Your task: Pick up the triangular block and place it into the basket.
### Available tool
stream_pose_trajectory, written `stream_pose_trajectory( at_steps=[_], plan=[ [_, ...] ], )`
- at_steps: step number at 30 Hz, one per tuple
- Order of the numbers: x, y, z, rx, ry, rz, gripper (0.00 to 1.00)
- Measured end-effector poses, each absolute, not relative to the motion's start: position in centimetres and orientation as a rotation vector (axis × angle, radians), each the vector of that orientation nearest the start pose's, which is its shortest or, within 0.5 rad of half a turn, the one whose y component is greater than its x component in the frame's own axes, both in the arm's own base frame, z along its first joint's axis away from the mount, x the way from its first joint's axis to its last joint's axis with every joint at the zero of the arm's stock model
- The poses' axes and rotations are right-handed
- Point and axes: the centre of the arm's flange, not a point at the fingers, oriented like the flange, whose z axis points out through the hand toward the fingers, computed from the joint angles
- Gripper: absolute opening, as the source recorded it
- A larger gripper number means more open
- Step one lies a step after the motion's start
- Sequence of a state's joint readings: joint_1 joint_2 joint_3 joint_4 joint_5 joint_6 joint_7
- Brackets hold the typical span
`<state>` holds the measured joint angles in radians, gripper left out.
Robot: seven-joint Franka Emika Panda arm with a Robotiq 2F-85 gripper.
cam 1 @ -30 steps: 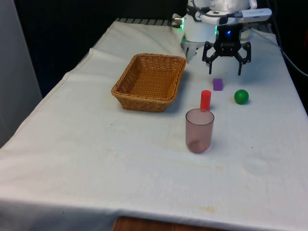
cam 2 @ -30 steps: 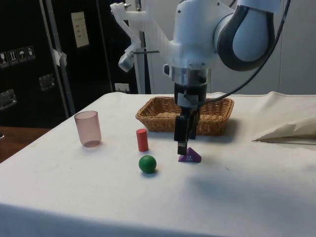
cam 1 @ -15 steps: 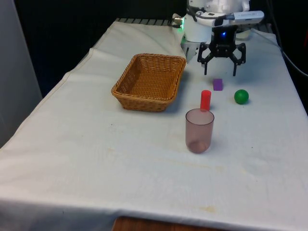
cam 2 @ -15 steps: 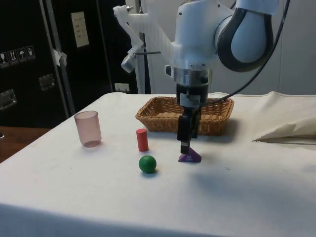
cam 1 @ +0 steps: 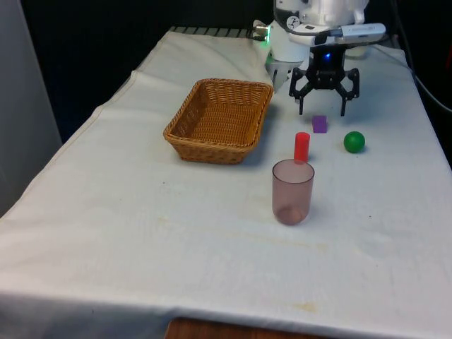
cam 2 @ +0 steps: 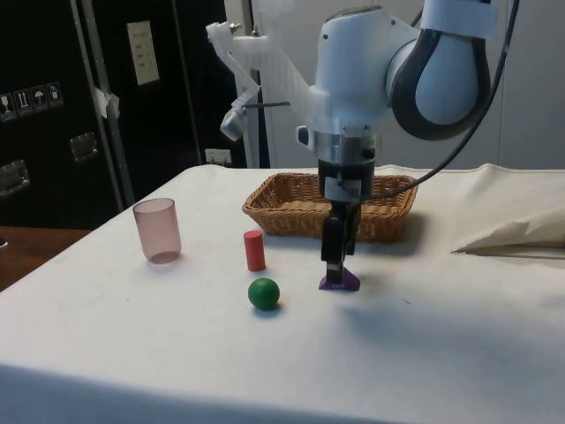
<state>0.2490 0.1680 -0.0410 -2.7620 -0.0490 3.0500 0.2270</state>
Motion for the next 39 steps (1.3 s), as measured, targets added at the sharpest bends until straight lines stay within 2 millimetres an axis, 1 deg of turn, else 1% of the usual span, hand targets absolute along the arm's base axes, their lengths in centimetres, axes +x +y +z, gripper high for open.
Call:
stream_pose_trajectory(
  at_steps=[7,8,9,11,12,13,15,18,19,20,21,28,31,34,35,37,39],
  plan=[
    [38.6,8.3,17.2,-3.126,-0.059,-0.184,1.00],
    [38.6,8.3,17.1,-3.126,-0.062,-0.182,0.99],
    [38.6,8.2,17.1,-3.127,-0.063,-0.183,0.95],
    [38.7,8.1,17.0,-3.128,-0.064,-0.183,0.85],
    [38.7,8.1,17.0,-3.128,-0.064,-0.183,0.74],
    [38.7,8.1,17.0,-3.128,-0.066,-0.181,0.74],
    [38.7,8.1,16.9,-3.129,-0.066,-0.178,0.65],
    [38.7,8.1,16.9,-3.129,-0.067,-0.178,0.50],
    [38.7,8.1,16.9,-3.129,-0.067,-0.178,0.41],
    [38.7,8.1,16.9,-3.129,-0.067,-0.178,0.34],
    [38.7,8.1,16.9,-3.129,-0.067,-0.178,0.33],
    [38.7,8.0,16.9,-3.129,-0.068,-0.180,0.33],
    [38.9,8.1,17.3,-3.126,-0.067,-0.195,0.33],
    [39.0,8.1,18.1,-3.121,-0.067,-0.215,0.33],
    [38.9,8.1,18.7,-3.120,-0.066,-0.221,0.33],
    [38.9,8.1,18.7,-3.120,-0.066,-0.221,0.33],
    [38.9,8.1,19.8,-3.118,-0.065,-0.226,0.33]
  ],
)
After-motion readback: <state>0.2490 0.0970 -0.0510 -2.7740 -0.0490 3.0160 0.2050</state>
